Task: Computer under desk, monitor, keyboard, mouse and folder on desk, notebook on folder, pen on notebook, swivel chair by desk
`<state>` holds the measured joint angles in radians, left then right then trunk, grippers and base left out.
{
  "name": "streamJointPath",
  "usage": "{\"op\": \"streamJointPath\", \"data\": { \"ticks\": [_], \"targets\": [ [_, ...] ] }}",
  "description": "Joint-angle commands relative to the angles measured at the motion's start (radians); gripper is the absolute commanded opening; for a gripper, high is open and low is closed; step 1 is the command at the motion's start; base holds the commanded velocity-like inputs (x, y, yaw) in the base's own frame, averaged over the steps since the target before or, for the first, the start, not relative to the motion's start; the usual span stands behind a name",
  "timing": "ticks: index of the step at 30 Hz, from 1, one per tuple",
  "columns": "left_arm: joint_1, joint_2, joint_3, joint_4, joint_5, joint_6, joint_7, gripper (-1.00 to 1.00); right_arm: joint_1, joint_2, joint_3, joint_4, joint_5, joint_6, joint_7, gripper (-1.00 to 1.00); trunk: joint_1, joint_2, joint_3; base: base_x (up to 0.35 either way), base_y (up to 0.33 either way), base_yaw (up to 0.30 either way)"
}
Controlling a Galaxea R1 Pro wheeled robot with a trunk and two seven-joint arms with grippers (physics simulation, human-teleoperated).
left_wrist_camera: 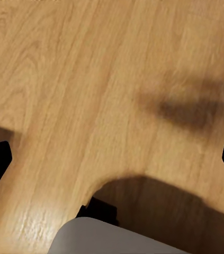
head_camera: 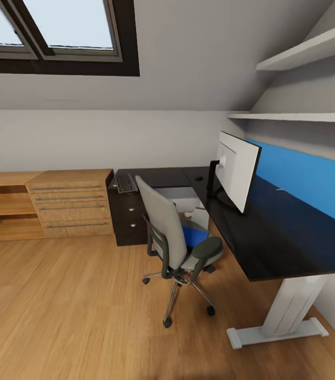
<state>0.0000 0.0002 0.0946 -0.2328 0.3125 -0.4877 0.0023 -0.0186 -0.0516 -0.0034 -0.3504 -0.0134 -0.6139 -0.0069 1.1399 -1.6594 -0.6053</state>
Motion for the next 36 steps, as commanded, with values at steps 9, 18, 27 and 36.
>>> {"op": "streamJointPath", "data": {
  "ticks": [9,18,27,36],
  "targets": [
    [0.0,0.001,0.002,-0.023,-0.002,0.007,-0.004,1.0,-0.001,0.003,0.002,0.0,-0.001,-0.004,-0.001,1.0,0.035,-0.064,-0.029,0.0,0.0,0.0],
    [-0.452,-0.128,-0.013,-0.685,-0.041,1.047,0.308,1.0,-0.565,0.132,0.002,-0.172,-0.007,0.552,-0.161,1.0,0.069,-0.127,-0.057,0.0,0.0,0.0],
    [-0.625,-0.175,-0.01,-0.604,-0.023,1.066,0.401,1.0,-0.719,0.208,0.001,-0.067,-0.013,0.66,-0.173,1.0,0.104,-0.19,-0.086,0.0,0.0,0.0],
    [-0.637,-0.175,-0.006,-0.532,-0.007,1.05,0.407,1.0,-0.732,0.222,-0.004,-0.035,-0.014,0.663,-0.174,1.0,0.138,-0.253,-0.114,0.0,0.0,0.0]
  ]
}}
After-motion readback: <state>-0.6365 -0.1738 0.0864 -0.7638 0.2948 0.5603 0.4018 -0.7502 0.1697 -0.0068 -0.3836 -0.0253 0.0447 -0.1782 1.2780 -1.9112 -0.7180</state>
